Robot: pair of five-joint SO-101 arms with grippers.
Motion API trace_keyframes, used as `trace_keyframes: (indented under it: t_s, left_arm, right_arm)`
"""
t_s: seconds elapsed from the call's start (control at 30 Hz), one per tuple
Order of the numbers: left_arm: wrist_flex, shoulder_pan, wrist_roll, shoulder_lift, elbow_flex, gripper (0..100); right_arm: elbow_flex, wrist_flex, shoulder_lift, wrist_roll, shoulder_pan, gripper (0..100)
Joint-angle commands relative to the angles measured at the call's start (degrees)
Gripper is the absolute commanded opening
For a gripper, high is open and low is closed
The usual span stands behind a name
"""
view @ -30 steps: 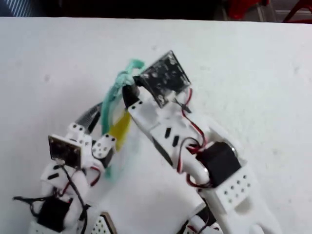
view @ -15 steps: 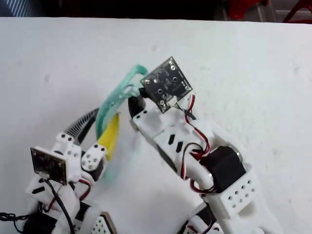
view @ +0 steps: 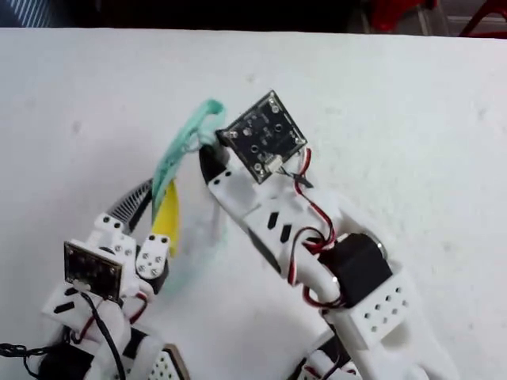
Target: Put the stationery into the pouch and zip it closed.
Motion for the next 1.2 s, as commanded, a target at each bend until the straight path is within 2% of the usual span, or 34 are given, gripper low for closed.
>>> trace_keyframes:
  t_s: [0.0, 0.17, 0.27, 0.6, 1.17]
  left_arm:
    - [0.3, 3.3, -0.8, 0.0, -2.5, 2]
    - [3.4, 12.4, -1.1, 0.0, -2.8, 2]
    - [3.8, 14.5, -4.2, 0.0, -2.5, 2]
    - [3.9, 14.5, -4.7, 0.0, -2.5, 2]
    - [3.9, 13.3, -4.5, 0.0, -2.6, 2]
  right_arm:
    - [-0.6, -2.0, 0.3, 0.9, 0.0, 1.8]
    - [-0.6, -5.7, 0.7, 0.9, -0.2, 1.8]
    - [-0.5, -5.1, 0.7, 1.0, 0.0, 1.8]
    - [-0.4, 2.4, -1.3, 1.0, 9.0, 1.8]
    - [-0.2, 1.3, -0.2, 1.1, 20.4, 1.8]
